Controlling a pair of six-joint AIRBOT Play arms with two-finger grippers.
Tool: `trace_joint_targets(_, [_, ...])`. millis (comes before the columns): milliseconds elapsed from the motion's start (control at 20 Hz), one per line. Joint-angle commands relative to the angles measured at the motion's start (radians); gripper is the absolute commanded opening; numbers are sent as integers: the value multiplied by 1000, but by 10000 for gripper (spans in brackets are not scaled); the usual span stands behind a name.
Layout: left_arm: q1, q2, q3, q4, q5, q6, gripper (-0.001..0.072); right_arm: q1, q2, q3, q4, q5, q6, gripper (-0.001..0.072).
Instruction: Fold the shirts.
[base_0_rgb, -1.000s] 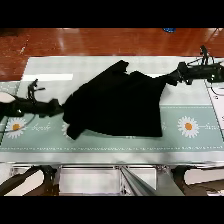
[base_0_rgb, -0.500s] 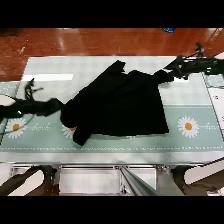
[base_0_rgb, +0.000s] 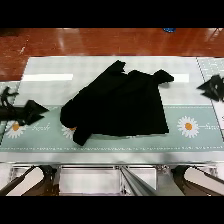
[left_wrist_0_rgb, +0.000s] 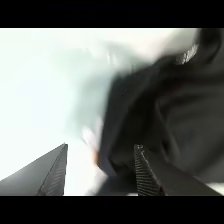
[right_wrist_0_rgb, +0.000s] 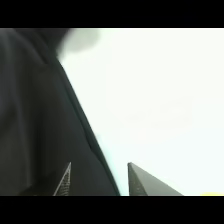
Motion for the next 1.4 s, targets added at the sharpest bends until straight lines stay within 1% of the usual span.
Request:
trace_joint_targets(0, [-30,7,-169,-64,-26,-14,508,-33,190,-326,52,-96,-65,411])
trace_joint_targets(50, [-48,7,-205,-88,-12,1,508,-33,215,-387,76,-100,-80,411])
trace_joint_targets(150, [-88,4,-255,-122,63,7,508,-30,237,-469,104,-114,-92,411])
trace_joint_targets(300, [-146,0,-272,-197,244,18,506,-30,237,-536,106,-113,-102,411])
trace_joint_targets(400, [-184,-9,-271,-253,343,57,504,-30,237,-572,98,-109,-109,410])
trace_joint_targets(450, [-206,-22,-271,-272,372,57,471,-30,237,-592,85,-108,-108,411])
trace_joint_targets(500, [-233,-41,-271,-294,388,59,295,-30,237,-610,73,-108,-105,411])
trace_joint_targets(550, [-256,-60,-271,-328,396,96,72,-30,237,-626,68,-106,-104,411])
trace_joint_targets(600, [-277,-77,-270,-380,396,166,19,-30,237,-637,67,-98,-104,411])
trace_joint_targets(650, [-290,-88,-271,-417,396,202,19,-30,234,-646,67,-85,-104,411])
trace_joint_targets(700, [-297,-93,-270,-435,396,218,18,-30,228,-650,68,-79,-101,411])
trace_joint_targets(800, [-295,-93,-271,-437,396,218,19,-30,198,-651,79,-77,-101,411])
trace_joint_targets(950, [-294,-93,-271,-437,393,218,18,-18,116,-651,136,-80,-137,411])
trace_joint_targets(1050, [-294,-93,-271,-437,393,218,19,54,48,-651,162,-125,-152,411])
trace_joint_targets(1150, [-294,-93,-270,-438,393,218,19,144,-26,-629,212,-201,-158,409])
trace_joint_targets(1200, [-294,-93,-268,-440,393,218,19,188,-61,-596,241,-216,-161,371])
trace_joint_targets(1250, [-294,-93,-256,-440,391,217,19,231,-88,-552,271,-211,-187,245])
trace_joint_targets(1300, [-294,-92,-227,-440,376,217,19,276,-105,-492,296,-203,-214,79])
trace_joint_targets(1350, [-293,-92,-174,-440,354,217,18,315,-109,-426,310,-196,-222,31])
